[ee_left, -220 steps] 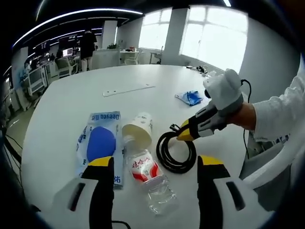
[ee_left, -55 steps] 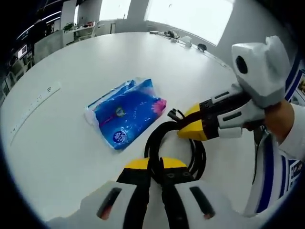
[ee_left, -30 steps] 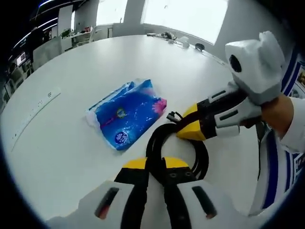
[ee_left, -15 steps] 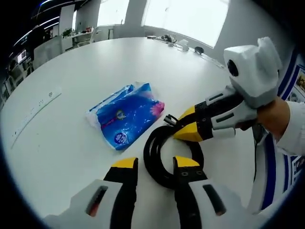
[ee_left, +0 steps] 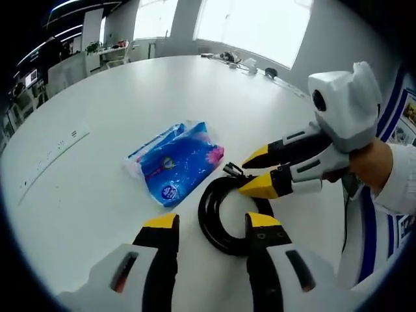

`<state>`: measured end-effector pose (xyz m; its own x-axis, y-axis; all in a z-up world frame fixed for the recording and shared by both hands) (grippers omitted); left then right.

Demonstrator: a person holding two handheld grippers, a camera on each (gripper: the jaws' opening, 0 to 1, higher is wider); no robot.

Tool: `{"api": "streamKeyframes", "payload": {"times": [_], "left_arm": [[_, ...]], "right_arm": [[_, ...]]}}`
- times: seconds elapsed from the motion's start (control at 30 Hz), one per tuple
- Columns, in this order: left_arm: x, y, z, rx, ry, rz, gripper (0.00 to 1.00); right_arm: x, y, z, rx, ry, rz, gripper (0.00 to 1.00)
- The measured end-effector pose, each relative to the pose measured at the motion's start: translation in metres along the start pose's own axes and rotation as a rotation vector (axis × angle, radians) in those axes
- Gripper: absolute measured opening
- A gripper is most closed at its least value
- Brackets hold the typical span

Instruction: Arrange the tabletop items into an orderly group along one side of the table until the central work area is clear of visible clutter.

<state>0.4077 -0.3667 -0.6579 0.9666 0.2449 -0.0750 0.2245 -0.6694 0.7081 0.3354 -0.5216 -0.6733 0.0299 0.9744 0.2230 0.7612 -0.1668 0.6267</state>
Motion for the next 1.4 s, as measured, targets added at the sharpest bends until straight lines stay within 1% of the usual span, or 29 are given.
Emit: {"api": "streamKeyframes", "payload": {"times": [0.2, 0.27, 0.33, 0.53, 0.7, 0.83, 0.93, 1.03, 1.1, 1.2, 1.27, 1.4], "left_arm": [[0.0, 0.003, -0.007, -0.01, 0.001, 0.007, 0.44], [0.0, 0.004, -0.009, -0.019, -0.001, 0.009, 0.46], [-0.001, 0.005, -0.011, -0.013, -0.004, 0.02, 0.49], [-0.002, 0.01, -0.019, -0.036, -0.008, 0.03, 0.54], [-0.006, 0.013, -0.025, -0.052, -0.015, 0.038, 0.58], [-0.01, 0.015, -0.03, -0.058, -0.016, 0.068, 0.61], [-0.011, 0.016, -0.034, -0.075, -0.019, 0.069, 0.64], [-0.011, 0.017, -0.04, -0.079, -0.015, 0.082, 0.66], [-0.01, 0.017, -0.044, -0.09, -0.014, 0.084, 0.68], [-0.009, 0.018, -0.051, -0.099, -0.005, 0.082, 0.71], [-0.007, 0.019, -0.055, -0.109, 0.006, 0.079, 0.75], [-0.006, 0.019, -0.062, -0.121, 0.013, 0.076, 0.77]], "right_arm": [[0.001, 0.003, -0.006, -0.022, -0.004, 0.006, 0.28], [0.002, 0.004, -0.008, -0.027, -0.003, 0.008, 0.29], [0.002, 0.005, -0.01, -0.034, -0.005, 0.004, 0.3], [0.004, 0.008, -0.017, -0.055, -0.002, 0.018, 0.32], [0.006, 0.011, -0.024, -0.075, 0.0, 0.014, 0.34], [0.007, 0.014, -0.029, -0.1, -0.001, 0.015, 0.36], [0.01, 0.016, -0.033, -0.109, 0.003, 0.005, 0.38], [0.012, 0.019, -0.037, -0.127, 0.003, -0.014, 0.4], [0.014, 0.022, -0.04, -0.14, 0.009, -0.01, 0.41], [0.017, 0.024, -0.043, -0.145, 0.011, -0.017, 0.47], [0.02, 0.025, -0.045, -0.147, 0.015, -0.024, 0.47], [0.023, 0.028, -0.048, -0.157, 0.019, -0.032, 0.51]]}}
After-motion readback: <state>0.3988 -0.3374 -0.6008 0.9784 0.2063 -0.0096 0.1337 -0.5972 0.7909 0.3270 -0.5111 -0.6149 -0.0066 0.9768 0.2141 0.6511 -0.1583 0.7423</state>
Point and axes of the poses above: the point that each gripper's makers call its tool centre point, and the gripper's own axes: z roughly forward along the fingers, x roughly to its left, y roughly out of its top, the point moved 10 cm from there along -z, roughly backward along the fingers, and after that the axes turned 12 degrees about z, right-handed, at the moved point
